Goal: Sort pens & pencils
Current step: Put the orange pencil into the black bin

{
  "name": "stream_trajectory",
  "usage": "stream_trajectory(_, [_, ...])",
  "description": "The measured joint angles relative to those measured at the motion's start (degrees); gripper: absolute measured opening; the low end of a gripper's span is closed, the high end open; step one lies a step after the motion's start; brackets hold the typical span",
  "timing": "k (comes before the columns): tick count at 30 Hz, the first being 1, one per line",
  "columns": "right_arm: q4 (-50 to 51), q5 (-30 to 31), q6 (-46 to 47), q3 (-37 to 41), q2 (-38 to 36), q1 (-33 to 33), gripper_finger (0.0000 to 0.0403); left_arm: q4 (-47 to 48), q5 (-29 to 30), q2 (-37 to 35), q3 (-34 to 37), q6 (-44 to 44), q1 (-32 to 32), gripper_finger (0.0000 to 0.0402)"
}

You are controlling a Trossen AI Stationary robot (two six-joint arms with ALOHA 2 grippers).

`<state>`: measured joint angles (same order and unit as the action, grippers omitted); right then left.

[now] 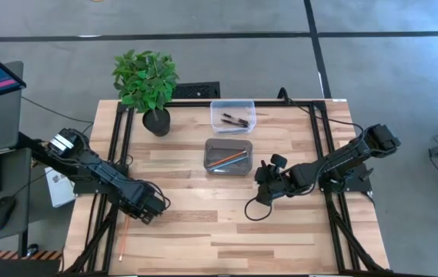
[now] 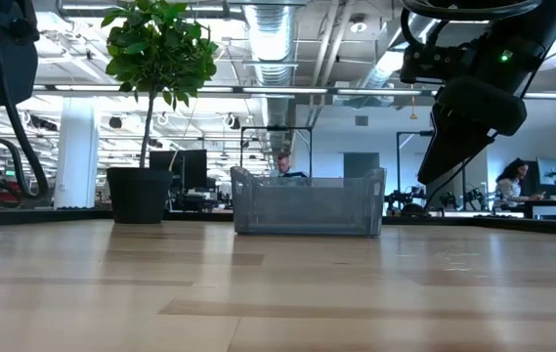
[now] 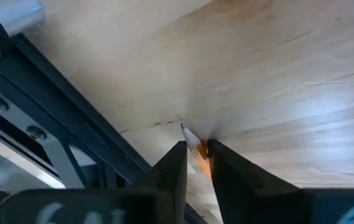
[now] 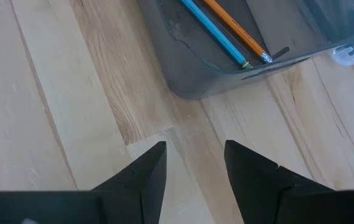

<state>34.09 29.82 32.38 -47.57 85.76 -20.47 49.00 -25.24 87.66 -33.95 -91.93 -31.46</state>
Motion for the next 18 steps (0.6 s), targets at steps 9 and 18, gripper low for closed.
stream_trajectory(9, [0.11, 0.00, -1.03, 0.00, 0.00, 0.00, 0.0186, -4.12, -1.49, -0.03, 0.36, 3.63, 1.40, 0.0008])
stream_trajectory(18, [0.13, 0.02, -2.43, 0.00, 0.00, 0.00, 0.0186, -8.39, -1.78, 0.00, 0.32, 7.72, 4.56, 0.0016])
